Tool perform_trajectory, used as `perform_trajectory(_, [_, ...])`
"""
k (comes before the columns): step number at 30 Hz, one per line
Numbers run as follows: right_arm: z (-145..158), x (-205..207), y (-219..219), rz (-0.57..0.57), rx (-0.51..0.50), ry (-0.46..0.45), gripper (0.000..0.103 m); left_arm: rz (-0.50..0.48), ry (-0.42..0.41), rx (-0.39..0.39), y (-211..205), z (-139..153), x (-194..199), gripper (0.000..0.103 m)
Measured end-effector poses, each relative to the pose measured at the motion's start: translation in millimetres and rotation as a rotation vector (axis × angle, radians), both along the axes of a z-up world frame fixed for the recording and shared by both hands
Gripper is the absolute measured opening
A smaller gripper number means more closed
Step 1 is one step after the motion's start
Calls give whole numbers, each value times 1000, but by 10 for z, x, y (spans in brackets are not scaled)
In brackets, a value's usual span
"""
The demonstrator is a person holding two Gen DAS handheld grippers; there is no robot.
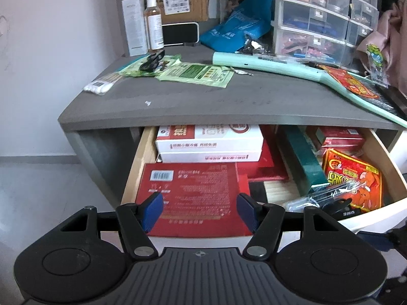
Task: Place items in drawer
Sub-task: 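Release the knob with the right gripper while the left gripper rises toward the desktop, then move the left gripper to the red heat-pad packet on the green racket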
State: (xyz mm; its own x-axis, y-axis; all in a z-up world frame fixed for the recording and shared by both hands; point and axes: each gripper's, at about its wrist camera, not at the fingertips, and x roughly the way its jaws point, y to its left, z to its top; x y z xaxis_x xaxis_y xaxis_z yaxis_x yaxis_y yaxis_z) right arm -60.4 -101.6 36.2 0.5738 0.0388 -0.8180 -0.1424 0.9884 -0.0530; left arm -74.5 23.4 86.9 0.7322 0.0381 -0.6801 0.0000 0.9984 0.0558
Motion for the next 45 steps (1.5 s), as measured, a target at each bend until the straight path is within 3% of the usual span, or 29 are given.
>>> perform_trajectory(17, [493,-60,-261,-1,11,-117,69,-32,-49,28,-169,310,418,66])
perform_trajectory(35, [242,306,-467,-68,63,-44,69,35,-53,81,24,504,1049,67])
perform_trajectory(45, [172,429,-616,-105,82,-33,69,-68,-77,66,-339,661,1327,67])
